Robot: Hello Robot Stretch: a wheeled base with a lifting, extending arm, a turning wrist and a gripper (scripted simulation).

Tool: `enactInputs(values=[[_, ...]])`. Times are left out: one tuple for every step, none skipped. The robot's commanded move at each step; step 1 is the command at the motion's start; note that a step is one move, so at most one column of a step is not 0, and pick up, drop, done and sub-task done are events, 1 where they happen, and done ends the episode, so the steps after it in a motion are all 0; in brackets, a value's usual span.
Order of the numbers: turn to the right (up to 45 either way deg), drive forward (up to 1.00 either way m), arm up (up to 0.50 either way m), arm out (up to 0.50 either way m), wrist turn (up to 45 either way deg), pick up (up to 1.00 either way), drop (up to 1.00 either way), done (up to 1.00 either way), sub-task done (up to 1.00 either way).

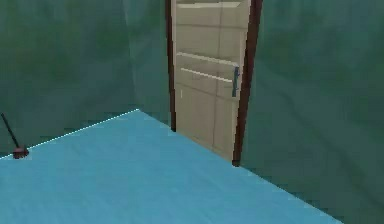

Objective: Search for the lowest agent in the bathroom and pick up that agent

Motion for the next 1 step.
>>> enactInputs(values=[[-45.0, 0.0, 0.0, 0.0, 0.0, 0.0, 0.0, 0.0, 0.0]])
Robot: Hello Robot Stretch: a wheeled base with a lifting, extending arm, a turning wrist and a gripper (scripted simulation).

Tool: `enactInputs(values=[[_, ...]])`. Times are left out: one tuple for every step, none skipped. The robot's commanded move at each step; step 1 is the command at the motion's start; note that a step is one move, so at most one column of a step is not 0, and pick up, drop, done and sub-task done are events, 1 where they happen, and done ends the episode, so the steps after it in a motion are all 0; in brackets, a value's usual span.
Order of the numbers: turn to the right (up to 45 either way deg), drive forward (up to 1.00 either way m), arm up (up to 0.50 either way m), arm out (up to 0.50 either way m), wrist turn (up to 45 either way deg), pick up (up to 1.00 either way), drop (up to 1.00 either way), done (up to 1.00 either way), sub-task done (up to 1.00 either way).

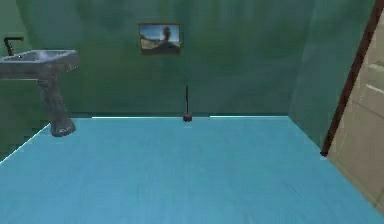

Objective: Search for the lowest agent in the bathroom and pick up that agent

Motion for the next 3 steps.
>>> enactInputs(values=[[-45.0, 0.0, 0.0, 0.0, 0.0, 0.0, 0.0, 0.0, 0.0], [-21.0, 0.0, 0.0, 0.0, 0.0, 0.0, 0.0, 0.0, 0.0], [0.0, 1.0, 0.0, 0.0, 0.0, 0.0, 0.0, 0.0, 0.0]])
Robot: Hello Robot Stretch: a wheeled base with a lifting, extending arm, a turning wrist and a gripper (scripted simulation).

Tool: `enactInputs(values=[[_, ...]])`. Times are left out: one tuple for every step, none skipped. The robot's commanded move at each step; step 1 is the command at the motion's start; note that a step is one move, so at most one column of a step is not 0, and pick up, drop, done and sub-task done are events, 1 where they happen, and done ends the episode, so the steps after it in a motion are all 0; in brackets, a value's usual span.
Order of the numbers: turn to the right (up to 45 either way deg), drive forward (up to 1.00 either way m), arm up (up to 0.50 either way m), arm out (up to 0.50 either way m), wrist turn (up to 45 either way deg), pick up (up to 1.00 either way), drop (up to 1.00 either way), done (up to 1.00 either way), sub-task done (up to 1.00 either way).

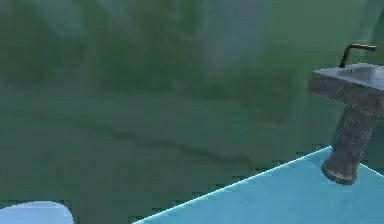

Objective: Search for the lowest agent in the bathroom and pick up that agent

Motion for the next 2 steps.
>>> enactInputs(values=[[-33.0, 0.0, 0.0, 0.0, 0.0, 0.0, 0.0, 0.0, 0.0], [0.0, 0.05, 0.0, 0.0, 0.0, 0.0, 0.0, 0.0, 0.0]])
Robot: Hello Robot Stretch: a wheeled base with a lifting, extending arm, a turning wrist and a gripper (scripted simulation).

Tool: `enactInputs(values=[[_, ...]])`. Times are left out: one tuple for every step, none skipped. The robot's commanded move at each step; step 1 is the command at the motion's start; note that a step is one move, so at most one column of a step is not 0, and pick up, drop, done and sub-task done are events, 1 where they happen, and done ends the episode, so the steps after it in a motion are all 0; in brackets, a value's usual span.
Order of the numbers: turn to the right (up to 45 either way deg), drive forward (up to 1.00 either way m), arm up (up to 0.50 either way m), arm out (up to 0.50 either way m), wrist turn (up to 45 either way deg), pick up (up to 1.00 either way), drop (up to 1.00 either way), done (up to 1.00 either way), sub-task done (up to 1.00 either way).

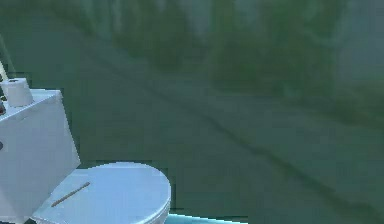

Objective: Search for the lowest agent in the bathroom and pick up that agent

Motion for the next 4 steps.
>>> enactInputs(values=[[-45.0, 0.0, 0.0, 0.0, 0.0, 0.0, 0.0, 0.0, 0.0], [-45.0, 0.0, 0.0, 0.0, 0.0, 0.0, 0.0, 0.0, 0.0], [-45.0, 0.0, 0.0, 0.0, 0.0, 0.0, 0.0, 0.0, 0.0], [-3.0, 0.0, 0.0, 0.0, 0.0, 0.0, 0.0, 0.0, 0.0]])
